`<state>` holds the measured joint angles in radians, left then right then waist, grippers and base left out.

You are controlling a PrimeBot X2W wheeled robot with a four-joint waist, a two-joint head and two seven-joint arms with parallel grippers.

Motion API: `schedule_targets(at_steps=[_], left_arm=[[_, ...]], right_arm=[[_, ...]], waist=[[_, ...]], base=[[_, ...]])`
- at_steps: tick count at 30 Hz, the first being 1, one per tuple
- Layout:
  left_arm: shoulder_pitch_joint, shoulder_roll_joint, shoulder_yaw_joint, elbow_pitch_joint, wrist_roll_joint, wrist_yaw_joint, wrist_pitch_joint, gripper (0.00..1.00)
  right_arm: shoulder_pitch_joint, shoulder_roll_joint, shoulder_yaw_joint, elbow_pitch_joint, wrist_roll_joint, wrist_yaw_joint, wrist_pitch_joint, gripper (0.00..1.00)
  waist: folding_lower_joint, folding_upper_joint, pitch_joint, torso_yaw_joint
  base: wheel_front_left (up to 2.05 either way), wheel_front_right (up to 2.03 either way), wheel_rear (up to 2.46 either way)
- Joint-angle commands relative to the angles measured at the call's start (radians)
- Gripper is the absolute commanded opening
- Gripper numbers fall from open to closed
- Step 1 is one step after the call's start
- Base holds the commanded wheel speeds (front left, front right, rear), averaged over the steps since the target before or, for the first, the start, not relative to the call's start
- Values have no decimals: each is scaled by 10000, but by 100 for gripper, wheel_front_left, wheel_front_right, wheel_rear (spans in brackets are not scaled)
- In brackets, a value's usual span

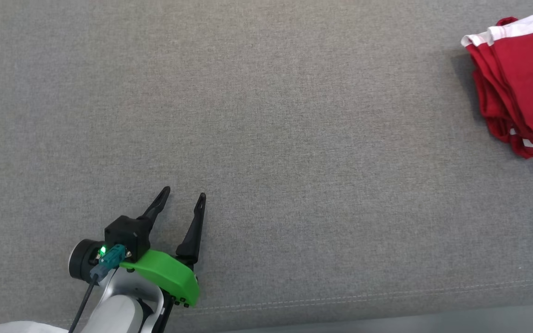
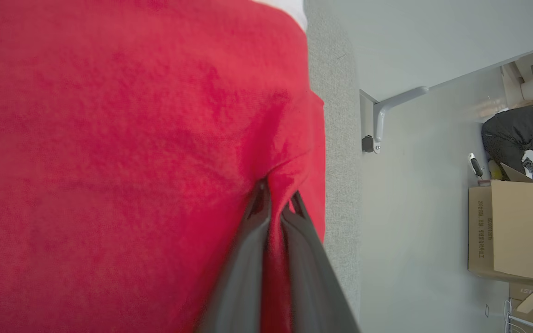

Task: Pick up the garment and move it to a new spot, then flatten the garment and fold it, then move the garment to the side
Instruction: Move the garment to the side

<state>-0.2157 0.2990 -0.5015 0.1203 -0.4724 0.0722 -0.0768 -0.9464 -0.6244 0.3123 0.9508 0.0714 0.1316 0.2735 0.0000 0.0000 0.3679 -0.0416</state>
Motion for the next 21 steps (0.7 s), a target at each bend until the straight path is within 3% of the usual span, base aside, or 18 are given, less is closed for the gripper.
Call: schedule_targets(at_steps=[1,4,5,6,7,15,21], left_arm=[[-184,79,-14,-54,133,65,33,100],[-245,91,-32,-100,115,81,31,100],[-247,98,-41,-105,117,82,33,100],[-255,101,-47,-104,120,88,37,100],[-263,103,-57,-94,121,96,45,100],[-301,104,-150,19,137,9,-88,100],[-72,98,-67,192,120,186,-511,100]], right_arm=[[-26,-88,-298,183,-326,-20,-113,0],[70,76,-1028,504,-677,-20,-270,0],[135,121,-1248,593,-829,-20,-334,20],[199,161,-1444,662,-993,-20,-394,83],[233,226,-1674,724,-1159,-20,-436,100],[336,776,-2906,702,-1943,-20,-710,100],[799,1527,-3910,288,-1735,-20,-1475,100]], waist=[[0,0,254,210],[0,0,371,277],[0,0,396,286],[0,0,413,293],[0,0,418,295],[0,0,161,207],[0,0,-643,105]], base=[[0,0,0],[0,0,0],[0,0,0],[0,0,0],[0,0,0],[0,0,0],[0,0,0]])
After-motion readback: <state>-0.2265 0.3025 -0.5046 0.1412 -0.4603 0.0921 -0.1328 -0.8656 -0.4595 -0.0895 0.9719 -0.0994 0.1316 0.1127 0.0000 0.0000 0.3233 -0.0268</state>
